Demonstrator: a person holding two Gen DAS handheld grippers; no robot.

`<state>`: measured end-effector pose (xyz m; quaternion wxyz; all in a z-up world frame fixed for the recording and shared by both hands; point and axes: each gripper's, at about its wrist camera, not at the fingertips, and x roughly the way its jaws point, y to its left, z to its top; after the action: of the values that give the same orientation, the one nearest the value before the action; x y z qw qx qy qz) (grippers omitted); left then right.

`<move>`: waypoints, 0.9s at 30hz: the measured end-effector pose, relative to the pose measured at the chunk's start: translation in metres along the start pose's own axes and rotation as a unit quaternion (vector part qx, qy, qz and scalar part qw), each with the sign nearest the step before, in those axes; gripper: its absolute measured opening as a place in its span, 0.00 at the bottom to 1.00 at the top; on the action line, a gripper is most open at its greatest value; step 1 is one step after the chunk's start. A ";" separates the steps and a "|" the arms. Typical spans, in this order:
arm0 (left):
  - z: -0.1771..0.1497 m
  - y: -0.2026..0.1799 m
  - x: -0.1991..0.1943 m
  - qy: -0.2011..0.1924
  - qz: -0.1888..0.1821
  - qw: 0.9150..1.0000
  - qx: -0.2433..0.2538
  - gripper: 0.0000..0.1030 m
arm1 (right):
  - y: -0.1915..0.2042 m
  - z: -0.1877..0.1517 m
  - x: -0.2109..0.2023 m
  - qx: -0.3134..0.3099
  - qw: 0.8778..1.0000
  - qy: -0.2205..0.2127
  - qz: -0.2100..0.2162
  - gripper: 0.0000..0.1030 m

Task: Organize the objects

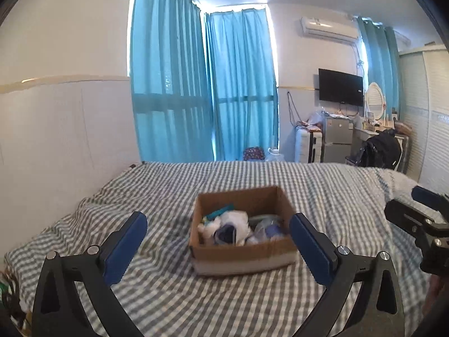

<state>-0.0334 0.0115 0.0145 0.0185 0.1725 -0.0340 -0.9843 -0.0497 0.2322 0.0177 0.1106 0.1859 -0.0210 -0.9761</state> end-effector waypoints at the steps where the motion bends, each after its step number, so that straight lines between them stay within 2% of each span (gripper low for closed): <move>1: -0.007 0.000 -0.001 0.001 -0.003 1.000 0.005 1.00 | -0.001 -0.012 -0.001 0.006 1.000 -0.002 -0.004 1.00; 3: -0.016 0.002 0.000 0.013 -0.005 1.000 0.010 1.00 | 0.000 -0.035 -0.001 0.003 1.000 -0.004 -0.015 1.00; 6: -0.021 0.007 0.002 0.030 -0.011 0.999 0.000 1.00 | 0.007 -0.047 0.002 -0.021 0.999 0.006 -0.038 1.00; 12: -0.024 0.014 -0.003 0.024 -0.005 1.000 -0.017 1.00 | 0.016 -0.039 0.001 -0.025 0.999 0.001 -0.032 1.00; 19: -0.025 0.018 -0.010 0.021 -0.014 0.999 -0.031 1.00 | 0.014 -0.040 0.008 -0.014 0.999 0.024 -0.042 1.00; 27: -0.027 0.023 -0.009 0.035 -0.018 0.997 -0.061 1.00 | 0.012 -0.039 0.002 -0.013 0.998 0.010 -0.055 1.00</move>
<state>-0.0150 -0.0123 -0.0063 0.0128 0.2060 0.0297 -0.9780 -0.0350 0.2200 -0.0181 0.0596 0.1947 0.0025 -0.9791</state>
